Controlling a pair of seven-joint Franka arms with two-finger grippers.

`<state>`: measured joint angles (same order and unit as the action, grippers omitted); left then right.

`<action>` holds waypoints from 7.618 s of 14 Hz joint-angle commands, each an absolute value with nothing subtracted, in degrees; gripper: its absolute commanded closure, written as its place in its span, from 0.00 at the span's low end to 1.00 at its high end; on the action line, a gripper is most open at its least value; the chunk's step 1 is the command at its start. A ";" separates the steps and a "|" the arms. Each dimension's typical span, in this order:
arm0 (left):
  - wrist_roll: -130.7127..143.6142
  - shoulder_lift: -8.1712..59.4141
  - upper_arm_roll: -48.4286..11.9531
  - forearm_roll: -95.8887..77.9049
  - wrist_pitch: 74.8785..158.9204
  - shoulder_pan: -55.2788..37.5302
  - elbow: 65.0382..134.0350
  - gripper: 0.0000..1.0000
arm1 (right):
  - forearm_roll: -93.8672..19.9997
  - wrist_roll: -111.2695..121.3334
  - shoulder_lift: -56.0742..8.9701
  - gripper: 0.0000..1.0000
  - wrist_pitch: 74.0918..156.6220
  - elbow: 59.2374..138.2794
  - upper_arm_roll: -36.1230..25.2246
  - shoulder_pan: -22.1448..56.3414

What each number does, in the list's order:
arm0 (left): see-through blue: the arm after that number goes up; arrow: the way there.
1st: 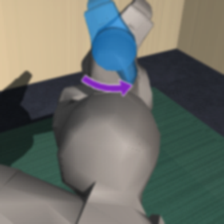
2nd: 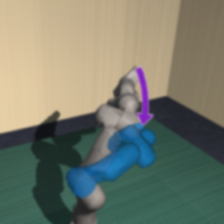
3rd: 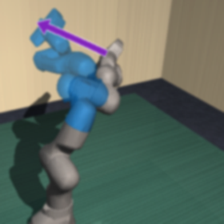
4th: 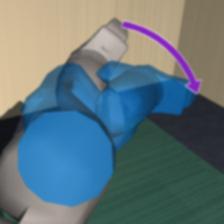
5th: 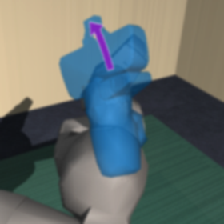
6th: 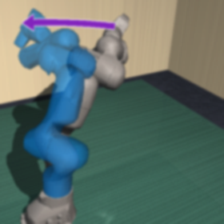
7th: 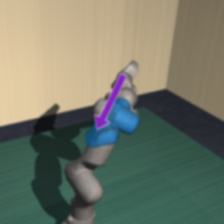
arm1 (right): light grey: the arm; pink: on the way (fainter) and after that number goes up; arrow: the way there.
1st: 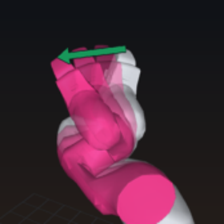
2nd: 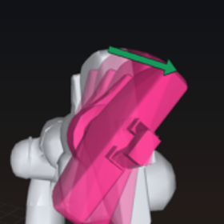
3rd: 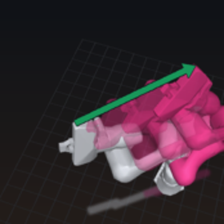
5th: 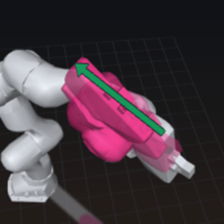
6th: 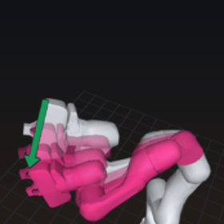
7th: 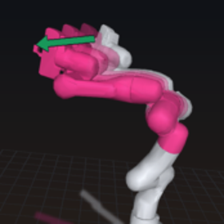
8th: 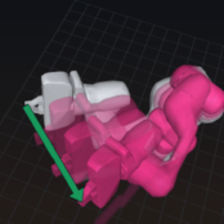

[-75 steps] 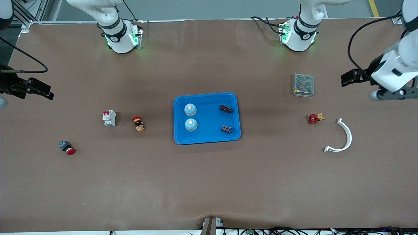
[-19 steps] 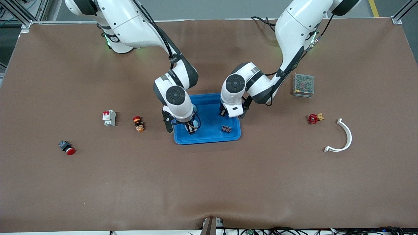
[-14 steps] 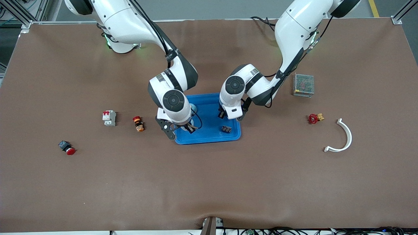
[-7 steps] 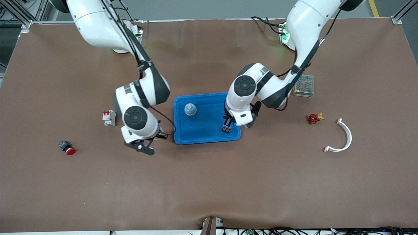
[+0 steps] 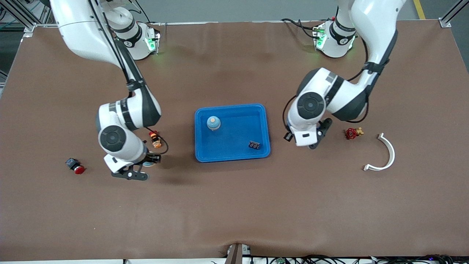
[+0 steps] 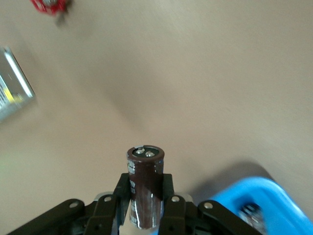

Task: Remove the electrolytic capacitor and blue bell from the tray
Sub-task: 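Carry the bell toward the red button while the left gripper carries the capacitor, then set the bell beside the red button while the left gripper sets the capacitor down, then return the right gripper to the tray while the left gripper returns too, then grasp the second bell with the right gripper while the left gripper grasps the capacitor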

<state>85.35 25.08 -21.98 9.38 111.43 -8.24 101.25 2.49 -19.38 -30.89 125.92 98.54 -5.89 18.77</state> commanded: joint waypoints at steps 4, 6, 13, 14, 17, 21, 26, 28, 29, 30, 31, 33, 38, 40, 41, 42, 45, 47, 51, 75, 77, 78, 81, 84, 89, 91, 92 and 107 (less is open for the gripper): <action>68.58 17.32 -22.50 10.11 111.44 -0.45 114.77 1.00 | 3.25 -1.53 -21.54 1.00 137.70 116.17 -4.83 7.49; 65.93 17.05 -22.50 10.19 111.53 1.40 117.06 1.00 | 3.08 6.56 -21.18 1.00 142.54 119.61 -4.75 2.92; 61.18 16.96 -22.50 17.57 116.97 7.02 124.79 1.00 | 2.64 15.38 -21.97 1.00 144.76 120.85 -4.66 -3.69; 60.13 16.96 -22.50 18.19 118.03 7.99 125.59 1.00 | 2.46 15.21 -22.49 1.00 144.67 119.72 -4.66 -3.69; 59.24 16.96 -22.50 18.81 121.63 9.66 128.23 1.00 | 0.62 15.03 -26.00 1.00 144.58 116.47 -4.57 -3.78; 58.89 17.58 -22.50 20.04 125.85 10.81 130.34 1.00 | -0.79 15.21 -29.61 1.00 144.75 113.21 -4.48 -3.78; 58.89 18.72 -22.41 20.04 127.96 12.04 130.26 1.00 | -3.95 15.38 -32.77 1.00 144.76 111.27 -4.39 -3.43; 59.41 19.42 -22.41 20.04 128.93 12.30 130.34 1.00 | -5.52 14.77 -33.13 0.59 144.76 110.57 -4.39 -3.34; 59.50 19.77 -22.41 20.04 129.11 12.30 130.34 1.00 | -6.06 15.20 -33.22 0.01 144.49 110.48 -4.39 -3.34; 59.50 20.04 -22.41 20.13 129.29 12.22 130.34 1.00 | -6.06 15.21 -33.14 0.00 143.97 110.39 -4.39 -3.25; 59.50 20.21 -22.41 20.39 129.29 12.30 130.25 1.00 | -6.06 15.12 -32.87 0.00 143.62 110.39 -4.39 -3.25; 59.50 20.91 -22.41 20.48 129.37 12.30 130.08 1.00 | -6.33 14.42 -31.82 0.00 139.60 109.69 -4.31 -3.08; 59.68 22.41 -22.32 20.48 129.90 12.39 129.11 0.80 | -15.64 -2.00 -24.89 0.00 129.64 111.43 -4.22 -1.76; 60.03 23.20 -22.32 20.48 129.90 12.30 128.59 0.73 | -15.64 -2.72 -22.60 0.00 129.47 112.93 -4.22 -0.80; 60.12 23.38 -22.32 20.48 129.90 12.39 128.50 0.65 | -15.64 -2.72 -21.72 0.00 129.38 113.46 -4.22 0.43; 60.20 23.20 -22.32 20.48 129.82 12.31 128.41 0.47 | -15.64 -3.33 -20.40 0.00 129.72 114.95 -4.31 2.35; 60.29 22.33 -22.50 20.39 129.20 12.22 127.62 0.00 | -15.56 -9.47 -16.45 0.00 130.52 117.94 -4.39 10.78; 60.38 21.89 -22.59 19.95 128.59 11.87 126.66 0.00 | -15.12 -12.82 -15.21 0.00 130.08 118.04 -4.39 16.40; 61.60 21.71 -26.10 14.43 119.47 11.69 119.72 0.00 | -15.03 -17.81 -14.77 0.00 131.04 118.04 -4.48 25.64; 114.08 41.66 -27.17 8.17 135.08 -12.73 94.48 0.18 | -14.59 -45.26 -30.76 0.00 151.26 116.37 -4.92 45.97; 115.04 42.10 -25.15 8.09 135.61 -15.02 94.39 0.21 | -14.59 -46.05 -30.94 0.00 150.91 115.49 -4.92 45.88; 115.48 42.45 -24.27 8.09 135.62 -16.16 93.70 0.23 | -14.59 -46.66 -31.20 0.00 150.91 115.23 -4.92 45.97; 116.89 44.73 -23.38 8.09 135.97 -17.40 91.06 0.28 | -14.59 -47.98 -31.38 0.00 150.91 115.22 -4.92 47.98; 116.89 45.53 -22.59 8.17 136.75 -18.19 90.70 0.29 | -13.89 -48.08 -31.73 0.00 151.00 115.31 -5.45 49.57; 116.81 46.76 -21.19 8.26 137.46 -19.77 90.70 0.37 | -10.02 -47.90 -31.64 0.76 150.82 115.58 -6.68 49.66; 116.63 47.20 -20.92 8.26 137.46 -20.04 90.70 0.44 | -9.76 -47.64 -31.64 0.92 150.73 115.31 -7.12 48.79; 116.28 47.20 -20.92 8.26 137.46 -19.95 90.70 0.52 | -9.76 -47.72 -31.64 1.00 150.73 115.14 -7.12 48.43; 104.36 33.68 -21.97 7.73 121.12 -13.28 94.38 1.00 | -9.23 -26.59 -26.54 1.00 124.01 100.63 -8.44 32.37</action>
<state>109.22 37.92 -21.56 7.96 123.18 -15.61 90.29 -9.92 -34.30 -27.64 125.12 100.49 -8.64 36.89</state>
